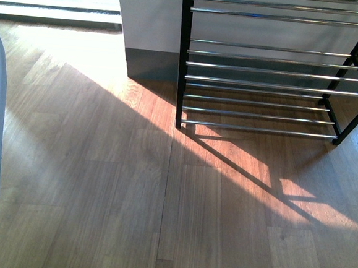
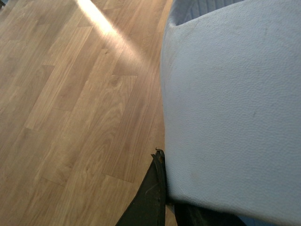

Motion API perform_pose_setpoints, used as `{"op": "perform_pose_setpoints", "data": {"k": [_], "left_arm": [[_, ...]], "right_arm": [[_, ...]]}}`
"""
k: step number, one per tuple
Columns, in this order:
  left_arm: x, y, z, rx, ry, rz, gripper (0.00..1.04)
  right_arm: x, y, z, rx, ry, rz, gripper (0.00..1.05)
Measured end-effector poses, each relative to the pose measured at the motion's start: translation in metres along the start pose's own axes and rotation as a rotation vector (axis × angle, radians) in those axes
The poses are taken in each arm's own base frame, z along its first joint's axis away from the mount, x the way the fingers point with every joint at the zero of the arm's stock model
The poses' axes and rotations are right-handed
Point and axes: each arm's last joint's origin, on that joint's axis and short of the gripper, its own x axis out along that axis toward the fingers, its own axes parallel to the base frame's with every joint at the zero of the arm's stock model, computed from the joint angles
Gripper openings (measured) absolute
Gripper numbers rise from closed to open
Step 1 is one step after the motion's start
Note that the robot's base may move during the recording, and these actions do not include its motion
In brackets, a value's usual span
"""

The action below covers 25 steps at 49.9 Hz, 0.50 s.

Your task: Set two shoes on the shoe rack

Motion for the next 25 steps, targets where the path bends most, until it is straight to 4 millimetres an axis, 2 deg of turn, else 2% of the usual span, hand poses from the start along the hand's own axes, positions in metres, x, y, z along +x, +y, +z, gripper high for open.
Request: {"op": "perform_pose_setpoints", "data": {"k": [5,25], "left_arm": [[0.0000,0.0000,0.0000,0.000,0.000,0.000,0.02],[0.0000,0.0000,0.0001,0.000,0.000,0.000,0.02]], "right_arm": [[-0.0061,0.0015,0.0051,-0.013,-0.048,0.001,0.01],[-0.0065,0.0011,0.0042,-0.009,-0.046,-0.001,0.01]]}}
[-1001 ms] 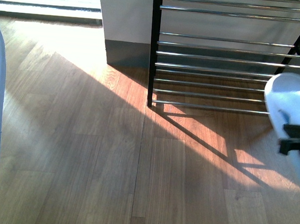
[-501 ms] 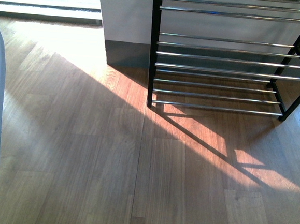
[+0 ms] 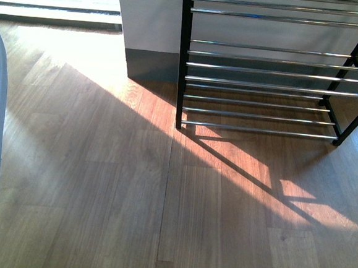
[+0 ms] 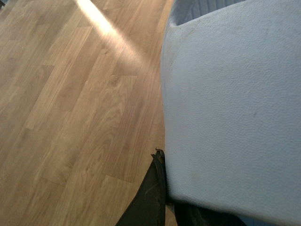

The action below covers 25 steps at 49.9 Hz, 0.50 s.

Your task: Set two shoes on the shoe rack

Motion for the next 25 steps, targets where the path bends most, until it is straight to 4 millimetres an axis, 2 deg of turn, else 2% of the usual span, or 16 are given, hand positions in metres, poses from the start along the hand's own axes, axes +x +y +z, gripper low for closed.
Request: {"op": "perform_pose_setpoints", "data": {"k": [25], "left_arm": [[0.0000,0.0000,0.0000,0.000,0.000,0.000,0.02]], "right_arm": [[-0.0001,0.0000,0.0000,0.000,0.000,0.000,0.01]]}}
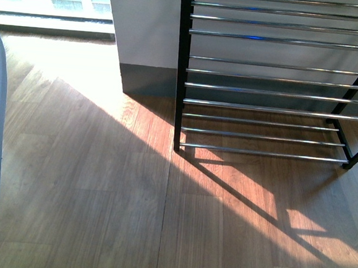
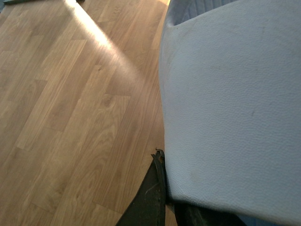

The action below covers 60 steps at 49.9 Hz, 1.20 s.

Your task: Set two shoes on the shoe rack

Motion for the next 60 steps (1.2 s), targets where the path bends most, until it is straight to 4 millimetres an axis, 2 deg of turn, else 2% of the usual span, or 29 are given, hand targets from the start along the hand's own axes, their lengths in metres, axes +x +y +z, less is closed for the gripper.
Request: {"op": "perform_pose_setpoints", "data": {"k": [60], "left_arm": [[0.0001,-0.0001,-0.0003,0.001,0.002,0.000,0.02]], "right_arm": [[0.0002,0.0001,-0.0026,0.020,0.012,0.012,0.01]]}}
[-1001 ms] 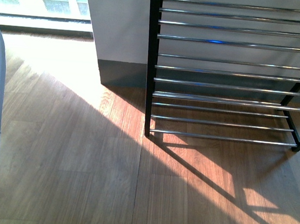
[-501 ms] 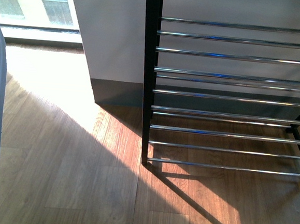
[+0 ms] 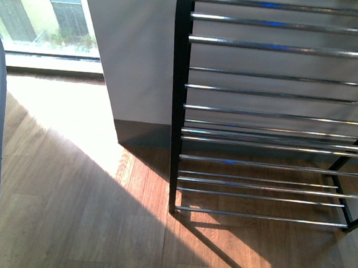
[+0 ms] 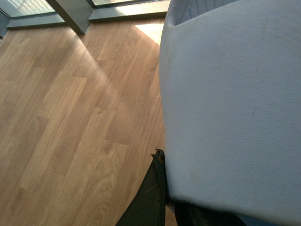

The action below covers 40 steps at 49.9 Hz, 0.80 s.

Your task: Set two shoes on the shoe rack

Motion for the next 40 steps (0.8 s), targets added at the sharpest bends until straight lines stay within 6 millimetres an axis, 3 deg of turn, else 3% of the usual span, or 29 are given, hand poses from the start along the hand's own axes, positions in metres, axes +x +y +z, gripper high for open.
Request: {"op": "perform_pose_setpoints", "data": {"k": [40], "left_arm": [[0.0000,0.0000,0.0002,-0.001,-0.001,0.000,0.02]], "right_arm": [[-0.0001,-0.0002,0.0021,-0.001,-0.009,-0.010,0.01]]}}
